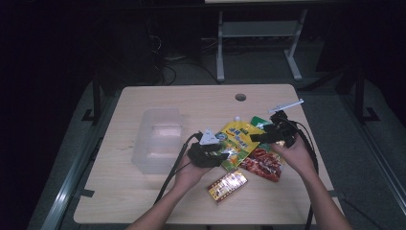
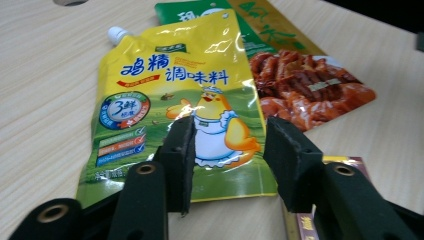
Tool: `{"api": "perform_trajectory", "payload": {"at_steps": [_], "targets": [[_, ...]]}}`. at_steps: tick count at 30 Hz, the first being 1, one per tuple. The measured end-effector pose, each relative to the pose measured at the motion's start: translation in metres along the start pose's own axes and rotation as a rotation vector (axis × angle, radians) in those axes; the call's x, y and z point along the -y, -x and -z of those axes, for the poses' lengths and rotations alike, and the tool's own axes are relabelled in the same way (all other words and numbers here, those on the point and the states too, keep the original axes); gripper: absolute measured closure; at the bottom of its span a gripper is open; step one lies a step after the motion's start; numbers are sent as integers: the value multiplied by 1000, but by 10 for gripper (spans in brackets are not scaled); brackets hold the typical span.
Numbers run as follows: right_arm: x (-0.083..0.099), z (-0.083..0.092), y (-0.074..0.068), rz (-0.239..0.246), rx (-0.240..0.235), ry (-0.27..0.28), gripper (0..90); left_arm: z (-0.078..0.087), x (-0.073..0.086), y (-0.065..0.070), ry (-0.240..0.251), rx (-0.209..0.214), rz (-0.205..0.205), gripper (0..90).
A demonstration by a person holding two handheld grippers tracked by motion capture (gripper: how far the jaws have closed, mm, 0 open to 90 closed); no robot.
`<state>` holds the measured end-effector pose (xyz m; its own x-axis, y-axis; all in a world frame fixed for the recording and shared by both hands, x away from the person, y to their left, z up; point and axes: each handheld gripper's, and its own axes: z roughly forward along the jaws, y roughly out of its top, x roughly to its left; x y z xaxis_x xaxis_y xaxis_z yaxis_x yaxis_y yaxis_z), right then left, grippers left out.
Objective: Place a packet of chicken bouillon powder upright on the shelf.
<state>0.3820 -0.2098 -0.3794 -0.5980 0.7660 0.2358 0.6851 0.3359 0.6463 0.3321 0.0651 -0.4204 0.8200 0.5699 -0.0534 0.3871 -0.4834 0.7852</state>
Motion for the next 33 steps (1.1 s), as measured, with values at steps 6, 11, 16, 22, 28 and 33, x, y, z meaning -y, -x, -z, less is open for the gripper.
{"api": "perform_trajectory", "payload": {"at_steps": [6,11,16,22,28,33], "targets": [[1,-8,9,-41,21,-5,231,-9,0,-3,-29,-38,-1,690],[6,-21,25,-120,29,-43,236,-19,3,-8,-74,-55,9,785],[8,-28,31,-150,38,-55,258,-30,7,-7,-129,-58,-4,813],[13,-33,39,-210,50,-78,277,-34,8,-6,-148,-69,-11,814],[15,-40,43,-244,61,-92,305,-35,8,-6,-154,-65,-16,812],[18,-48,49,-268,87,-105,323,-35,8,-6,-171,-66,-22,807]]}}
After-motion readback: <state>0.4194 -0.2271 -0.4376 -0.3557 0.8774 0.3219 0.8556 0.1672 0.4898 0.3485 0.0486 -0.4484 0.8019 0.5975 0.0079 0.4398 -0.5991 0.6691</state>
